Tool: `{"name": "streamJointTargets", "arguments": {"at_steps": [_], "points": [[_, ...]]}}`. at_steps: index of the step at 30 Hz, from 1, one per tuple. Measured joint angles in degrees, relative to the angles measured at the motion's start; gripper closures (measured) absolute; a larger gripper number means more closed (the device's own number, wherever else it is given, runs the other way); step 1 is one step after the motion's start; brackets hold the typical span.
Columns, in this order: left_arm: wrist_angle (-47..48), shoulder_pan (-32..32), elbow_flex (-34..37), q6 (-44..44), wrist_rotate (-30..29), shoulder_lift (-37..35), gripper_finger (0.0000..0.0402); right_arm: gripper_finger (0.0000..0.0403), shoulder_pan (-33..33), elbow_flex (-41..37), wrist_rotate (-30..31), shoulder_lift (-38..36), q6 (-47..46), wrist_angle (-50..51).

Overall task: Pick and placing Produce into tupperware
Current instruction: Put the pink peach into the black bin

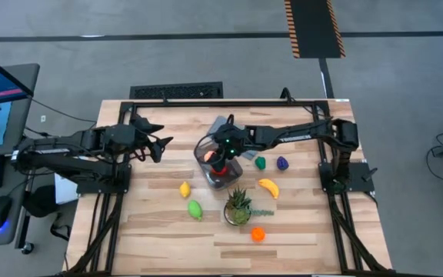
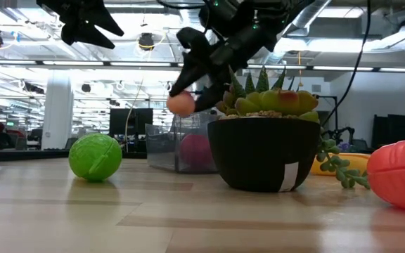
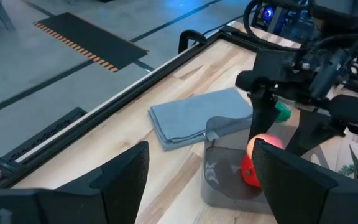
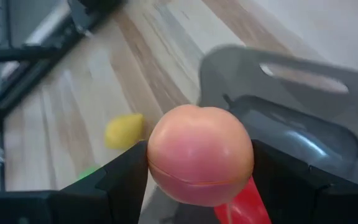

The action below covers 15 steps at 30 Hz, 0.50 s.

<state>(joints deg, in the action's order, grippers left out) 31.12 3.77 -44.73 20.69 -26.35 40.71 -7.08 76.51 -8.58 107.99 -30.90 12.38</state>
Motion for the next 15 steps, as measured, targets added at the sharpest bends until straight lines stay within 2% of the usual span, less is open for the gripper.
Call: {"name": "streamJointTargets", "arguments": {"at_steps": [13,15], "points": [[-0.1,0.0,0.0,-0.1,0.0,0.0,0.0129,0.0121,-0.8,0.4,2.5,2.6,-0.6,-3.1],[0.0,0.0,0.0,0.0,0.0,0.0,0.0129,0.0121,-0.8,-0.1,2.5,2.9,-0.6,-1.2]]}}
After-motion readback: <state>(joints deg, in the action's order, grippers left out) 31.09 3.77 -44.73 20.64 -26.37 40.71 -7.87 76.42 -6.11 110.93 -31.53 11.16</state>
